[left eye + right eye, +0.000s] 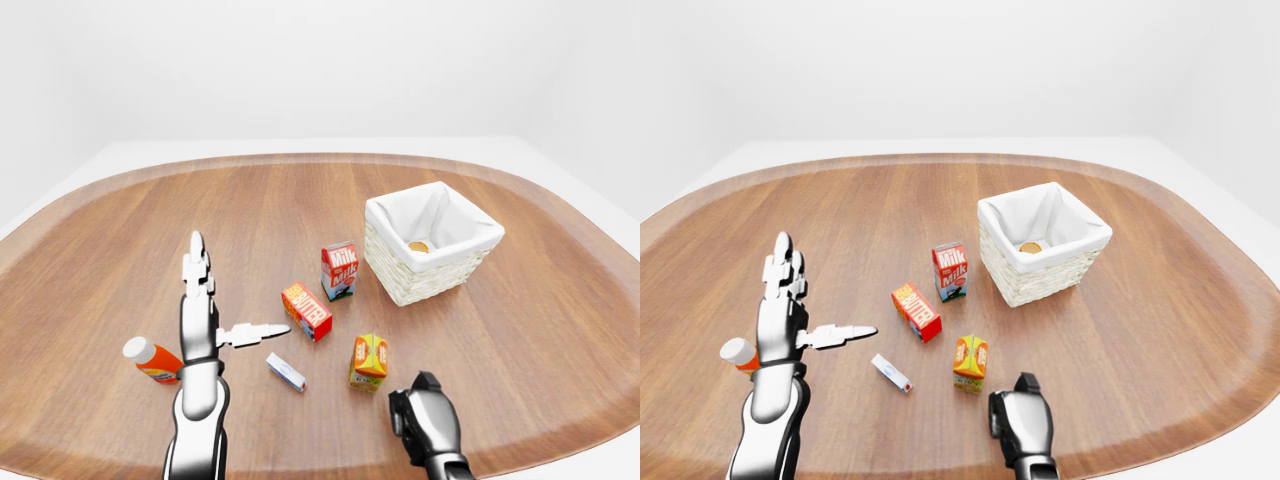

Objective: Pick up the alphabet soup and the tomato sauce, and put them in the basket.

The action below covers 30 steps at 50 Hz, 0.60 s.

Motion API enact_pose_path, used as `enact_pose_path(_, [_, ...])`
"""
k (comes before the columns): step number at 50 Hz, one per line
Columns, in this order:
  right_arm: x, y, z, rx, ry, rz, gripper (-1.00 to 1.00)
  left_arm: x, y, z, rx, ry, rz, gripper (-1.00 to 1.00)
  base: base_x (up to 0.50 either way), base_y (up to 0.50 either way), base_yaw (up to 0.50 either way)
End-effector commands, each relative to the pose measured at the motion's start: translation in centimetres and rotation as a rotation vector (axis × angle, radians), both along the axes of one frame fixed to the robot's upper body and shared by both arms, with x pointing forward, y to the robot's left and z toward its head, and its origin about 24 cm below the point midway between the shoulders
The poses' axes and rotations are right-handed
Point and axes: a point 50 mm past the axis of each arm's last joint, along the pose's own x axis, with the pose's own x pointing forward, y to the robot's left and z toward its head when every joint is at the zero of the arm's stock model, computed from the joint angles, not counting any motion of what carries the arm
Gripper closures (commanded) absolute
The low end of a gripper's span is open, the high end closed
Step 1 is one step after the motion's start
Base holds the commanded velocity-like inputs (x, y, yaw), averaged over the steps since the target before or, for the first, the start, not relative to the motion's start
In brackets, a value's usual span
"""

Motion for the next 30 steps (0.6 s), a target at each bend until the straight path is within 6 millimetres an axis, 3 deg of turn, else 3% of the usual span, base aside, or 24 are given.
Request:
enact_pose_path(1, [-0.3, -0.3, 0.7, 0.053, -0.021, -0.051, 1.0, 0.0, 0.1, -0.1, -0.004, 0.002, 0.005, -1.0, 0.0, 0.0, 0.0])
enact_pose_path(17, [-0.6, -2.3, 2.5, 0.191, -0.098, -0.255, 1.0, 0.0, 0.0, -0.1, 0.0, 0.004, 0.004, -1.0, 0.0, 0.0, 0.0])
enact_pose_path(30, [-1.0, -2.9, 2.8, 0.287, -0.027, -0.31, 1.0, 0.0, 0.0, -0.1, 0.001, 0.003, 0.003, -1.0, 0.0, 0.0, 0.0])
